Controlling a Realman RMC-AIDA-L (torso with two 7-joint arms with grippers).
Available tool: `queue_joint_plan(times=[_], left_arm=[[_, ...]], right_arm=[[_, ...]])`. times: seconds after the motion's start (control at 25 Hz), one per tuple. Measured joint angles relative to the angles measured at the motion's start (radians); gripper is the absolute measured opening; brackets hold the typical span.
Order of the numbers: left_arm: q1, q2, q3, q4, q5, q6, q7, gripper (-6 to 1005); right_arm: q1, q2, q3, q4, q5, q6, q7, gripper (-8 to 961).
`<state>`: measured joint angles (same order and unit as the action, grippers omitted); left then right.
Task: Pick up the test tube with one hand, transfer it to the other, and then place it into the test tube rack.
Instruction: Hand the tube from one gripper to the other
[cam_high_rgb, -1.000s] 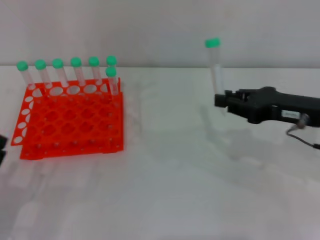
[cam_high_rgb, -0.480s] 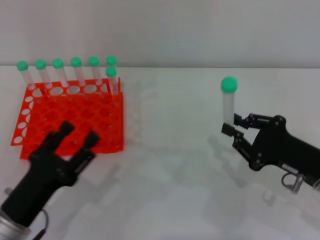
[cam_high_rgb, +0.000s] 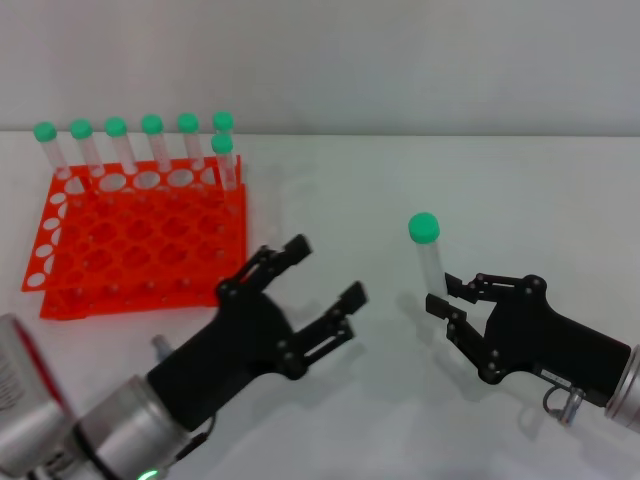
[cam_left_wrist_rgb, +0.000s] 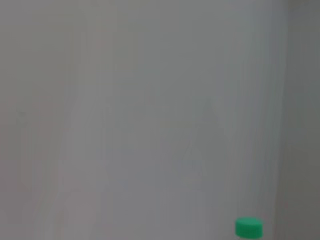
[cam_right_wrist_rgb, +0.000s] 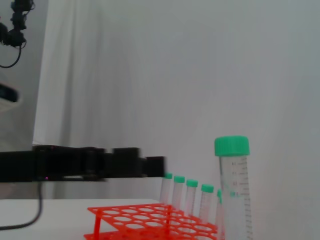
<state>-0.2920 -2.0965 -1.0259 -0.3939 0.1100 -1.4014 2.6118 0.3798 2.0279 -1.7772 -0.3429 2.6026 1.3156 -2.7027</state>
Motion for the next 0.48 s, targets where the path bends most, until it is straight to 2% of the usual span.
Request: queue_joint_plan(times=[0.24,0.48], left_arm=[[-0.039,-0.005,0.060,-0.079,-0.009,0.123,-0.002,792],[-0.079,-0.003,0.143,-0.092,-0.103,0.184,-0.001,786]], right_arm=[[0.000,0.000,-0.027,0.001,-0.004,-0.001,0.002,266],[0.011,0.000,-0.081,-0.006,-0.004,-0.025,-0.020,277]])
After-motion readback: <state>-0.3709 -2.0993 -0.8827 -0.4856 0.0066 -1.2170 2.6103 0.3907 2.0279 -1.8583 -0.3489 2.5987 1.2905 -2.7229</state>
